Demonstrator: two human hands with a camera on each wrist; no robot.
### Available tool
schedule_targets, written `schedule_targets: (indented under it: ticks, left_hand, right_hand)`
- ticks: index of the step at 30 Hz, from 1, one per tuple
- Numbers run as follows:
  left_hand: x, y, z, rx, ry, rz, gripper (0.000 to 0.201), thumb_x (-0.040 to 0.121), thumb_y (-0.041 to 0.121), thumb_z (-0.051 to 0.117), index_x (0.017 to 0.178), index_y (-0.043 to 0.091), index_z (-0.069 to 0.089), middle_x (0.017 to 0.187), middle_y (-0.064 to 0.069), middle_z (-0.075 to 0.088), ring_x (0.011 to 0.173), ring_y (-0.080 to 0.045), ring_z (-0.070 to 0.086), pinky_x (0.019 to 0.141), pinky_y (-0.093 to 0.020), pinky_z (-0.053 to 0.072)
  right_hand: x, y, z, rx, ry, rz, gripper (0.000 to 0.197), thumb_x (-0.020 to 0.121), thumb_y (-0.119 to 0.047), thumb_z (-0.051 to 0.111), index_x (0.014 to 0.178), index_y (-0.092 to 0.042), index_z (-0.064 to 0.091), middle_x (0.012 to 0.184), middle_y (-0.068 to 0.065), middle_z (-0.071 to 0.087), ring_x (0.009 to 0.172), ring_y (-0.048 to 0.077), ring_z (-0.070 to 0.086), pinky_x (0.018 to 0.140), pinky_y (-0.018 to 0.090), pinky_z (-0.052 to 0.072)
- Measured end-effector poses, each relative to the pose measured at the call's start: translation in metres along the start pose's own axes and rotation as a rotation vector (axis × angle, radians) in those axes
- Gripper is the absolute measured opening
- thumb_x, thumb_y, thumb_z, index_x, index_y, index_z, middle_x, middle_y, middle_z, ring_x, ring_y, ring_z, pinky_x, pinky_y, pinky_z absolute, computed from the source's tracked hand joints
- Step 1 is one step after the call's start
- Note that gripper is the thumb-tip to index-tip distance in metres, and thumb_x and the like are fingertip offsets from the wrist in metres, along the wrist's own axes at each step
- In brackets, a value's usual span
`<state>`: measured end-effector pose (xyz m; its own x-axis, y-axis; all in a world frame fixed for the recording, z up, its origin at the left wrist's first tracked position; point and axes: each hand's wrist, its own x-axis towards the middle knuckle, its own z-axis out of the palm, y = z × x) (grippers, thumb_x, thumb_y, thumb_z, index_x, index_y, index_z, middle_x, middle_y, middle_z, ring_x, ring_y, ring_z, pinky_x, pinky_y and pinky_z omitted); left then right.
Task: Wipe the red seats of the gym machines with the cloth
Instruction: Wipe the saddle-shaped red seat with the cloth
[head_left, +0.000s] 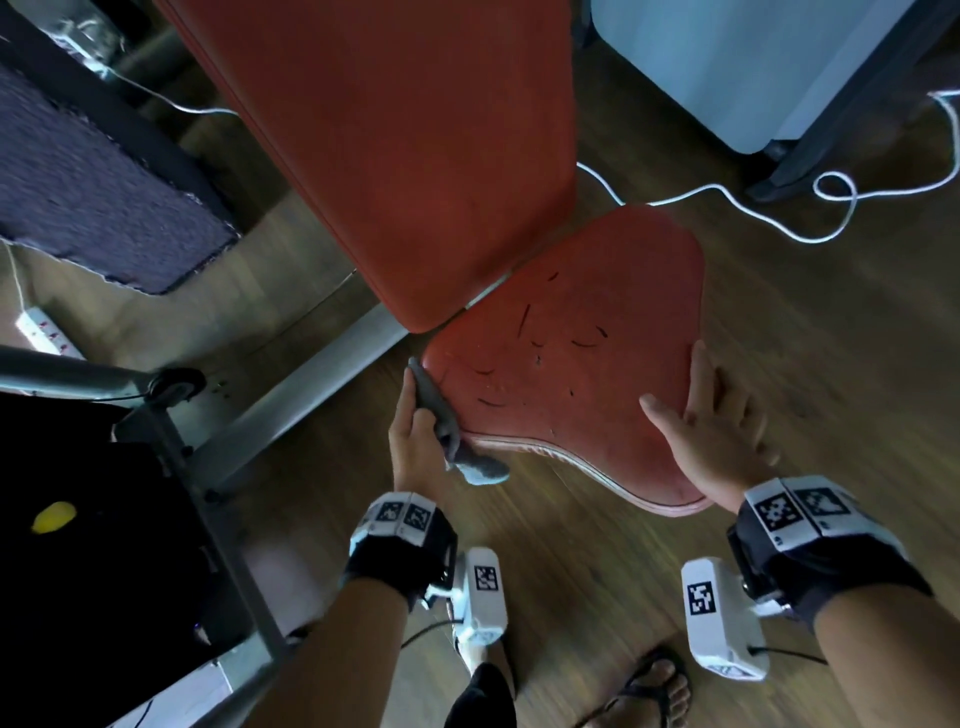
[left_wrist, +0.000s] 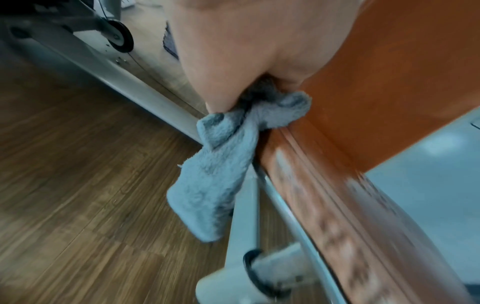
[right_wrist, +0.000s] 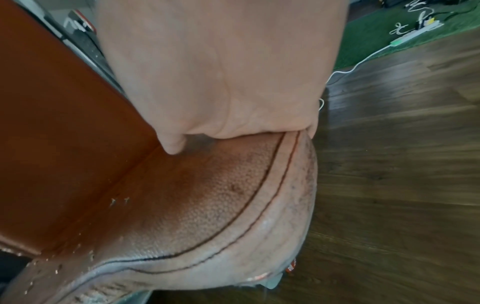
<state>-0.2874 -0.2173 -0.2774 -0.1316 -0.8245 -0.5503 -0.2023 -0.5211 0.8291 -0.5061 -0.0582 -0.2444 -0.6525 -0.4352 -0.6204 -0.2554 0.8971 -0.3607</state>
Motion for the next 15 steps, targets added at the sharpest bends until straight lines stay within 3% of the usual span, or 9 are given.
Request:
schedule_targets:
  ticks: [1,2,4,5,7,10,15]
  left_hand:
    - [0.009,0.007,0.000,-0.007,0.004,0.005,0.058,0.096,-0.001,0.031,0.148,0.022,0.038,0.061,0.003,0.055,0.051,-0.005,0.051,0.048,-0.017,0.042]
    - [0.017,0.014,0.002,-0.010,0.011,0.011,0.050,0.099,0.004,0.034,0.146,0.019,0.041,0.081,0.004,0.067,0.067,-0.001,0.060,0.059,-0.013,0.046]
    - [0.025,0.020,0.003,0.026,0.011,0.016,0.043,0.102,0.011,0.040,0.145,0.017,0.044,0.129,0.005,0.059,0.112,-0.002,0.058,0.087,-0.013,0.046]
    - [0.024,0.020,0.003,0.054,0.004,0.017,0.043,0.102,0.012,0.041,0.145,0.020,0.044,0.136,0.006,0.053,0.122,-0.006,0.053,0.096,-0.018,0.044]
    - [0.017,0.015,0.000,0.107,-0.006,0.030,0.046,0.102,0.012,0.042,0.146,0.025,0.042,0.137,0.008,0.050,0.124,-0.007,0.050,0.105,-0.028,0.042]
    - [0.008,0.005,-0.006,0.165,-0.013,0.057,0.049,0.101,0.013,0.041,0.147,0.033,0.039,0.138,0.008,0.049,0.121,-0.005,0.052,0.101,-0.029,0.045]
    - [0.026,0.018,-0.002,0.232,0.004,0.049,0.048,0.099,0.008,0.036,0.142,0.026,0.046,0.117,-0.002,0.061,0.089,-0.007,0.062,0.071,-0.021,0.050]
  right_hand:
    - [0.001,0.000,0.000,-0.002,-0.006,-0.002,0.079,0.088,-0.070,0.034,0.145,-0.049,-0.015,0.159,-0.006,-0.004,0.145,0.029,0.002,0.110,0.064,0.012]
    - [0.001,0.000,0.000,-0.005,-0.012,-0.005,0.079,0.087,-0.072,0.033,0.145,-0.049,-0.016,0.159,-0.007,-0.004,0.145,0.029,0.002,0.110,0.064,0.013]
    - [0.000,0.000,-0.001,-0.012,-0.017,-0.007,0.080,0.087,-0.069,0.035,0.145,-0.049,-0.017,0.159,-0.007,-0.005,0.145,0.031,0.003,0.110,0.064,0.013]
    - [0.000,0.000,-0.001,-0.007,-0.016,-0.007,0.079,0.088,-0.068,0.036,0.145,-0.049,-0.017,0.159,-0.006,-0.005,0.144,0.031,0.004,0.110,0.064,0.012]
    - [-0.001,0.000,-0.001,0.006,-0.019,-0.009,0.079,0.089,-0.066,0.037,0.145,-0.049,-0.017,0.159,-0.004,-0.004,0.143,0.033,0.007,0.109,0.064,0.013]
    - [-0.001,0.001,0.000,0.009,-0.016,-0.016,0.080,0.089,-0.065,0.038,0.145,-0.049,-0.017,0.159,-0.002,-0.002,0.142,0.035,0.010,0.109,0.064,0.014]
    - [-0.001,0.000,0.000,0.002,0.004,-0.008,0.081,0.090,-0.065,0.039,0.146,-0.047,-0.015,0.159,-0.001,0.001,0.141,0.034,0.011,0.109,0.063,0.014]
